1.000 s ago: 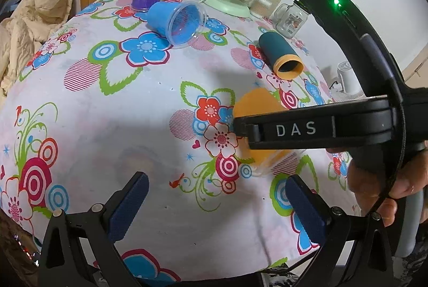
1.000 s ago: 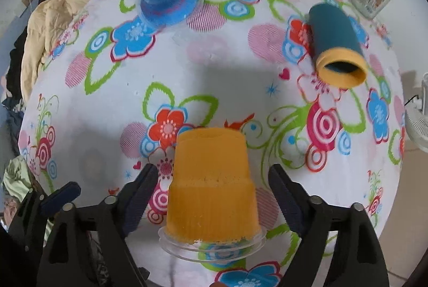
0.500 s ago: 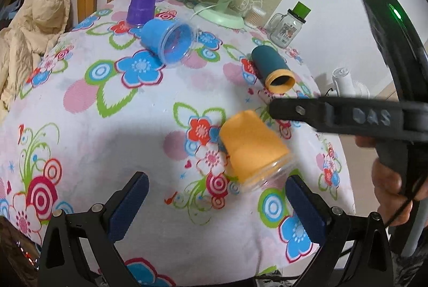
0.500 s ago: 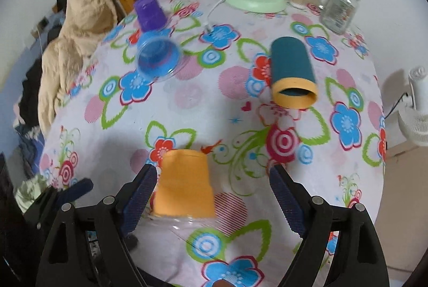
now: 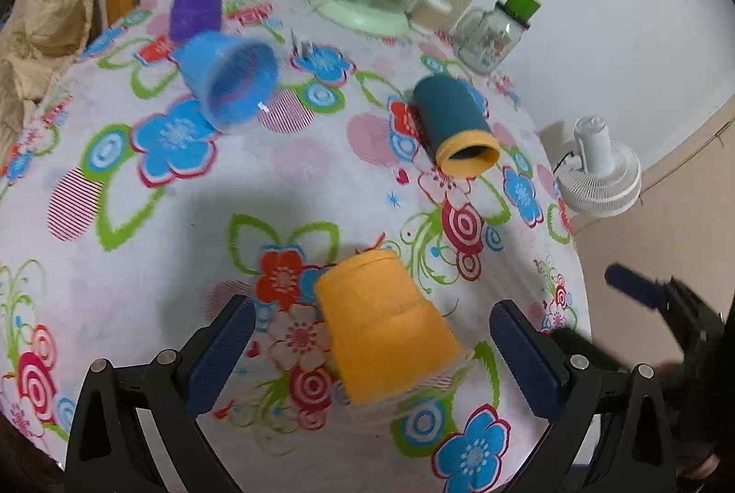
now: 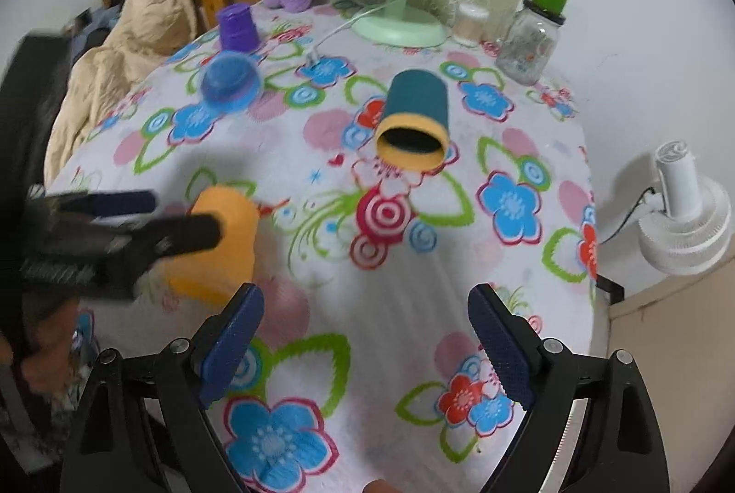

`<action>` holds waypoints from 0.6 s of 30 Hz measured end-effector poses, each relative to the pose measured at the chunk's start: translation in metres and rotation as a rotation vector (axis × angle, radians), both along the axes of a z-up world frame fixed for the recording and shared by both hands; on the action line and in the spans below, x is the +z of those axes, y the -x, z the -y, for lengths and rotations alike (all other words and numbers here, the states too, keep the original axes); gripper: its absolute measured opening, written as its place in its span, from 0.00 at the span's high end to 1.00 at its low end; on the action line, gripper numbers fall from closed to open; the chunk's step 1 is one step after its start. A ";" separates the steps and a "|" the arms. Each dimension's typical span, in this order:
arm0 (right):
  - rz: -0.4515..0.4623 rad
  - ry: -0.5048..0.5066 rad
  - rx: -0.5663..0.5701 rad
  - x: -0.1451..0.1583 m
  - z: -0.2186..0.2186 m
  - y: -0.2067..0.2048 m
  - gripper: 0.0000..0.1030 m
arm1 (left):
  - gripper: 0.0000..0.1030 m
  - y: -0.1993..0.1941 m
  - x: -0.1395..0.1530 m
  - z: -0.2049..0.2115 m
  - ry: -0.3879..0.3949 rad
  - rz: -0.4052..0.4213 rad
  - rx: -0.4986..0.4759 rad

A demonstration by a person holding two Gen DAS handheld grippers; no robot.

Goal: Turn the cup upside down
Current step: 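Close the left gripper on the orange cup while the right gripper opens and withdraws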

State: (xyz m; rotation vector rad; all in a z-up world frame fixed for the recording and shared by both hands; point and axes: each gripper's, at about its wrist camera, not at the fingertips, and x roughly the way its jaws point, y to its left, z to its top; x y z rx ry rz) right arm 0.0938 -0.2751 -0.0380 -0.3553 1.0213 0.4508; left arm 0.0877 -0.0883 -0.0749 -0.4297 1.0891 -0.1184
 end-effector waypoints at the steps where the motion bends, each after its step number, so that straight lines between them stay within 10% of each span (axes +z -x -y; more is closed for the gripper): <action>1: 0.003 0.000 0.011 -0.003 0.001 0.003 0.11 | 0.00 -0.002 -0.003 0.002 -0.004 -0.014 0.001; 18: 0.041 -0.032 0.124 -0.025 0.004 0.027 0.11 | 0.02 -0.035 -0.041 0.003 0.018 -0.182 0.059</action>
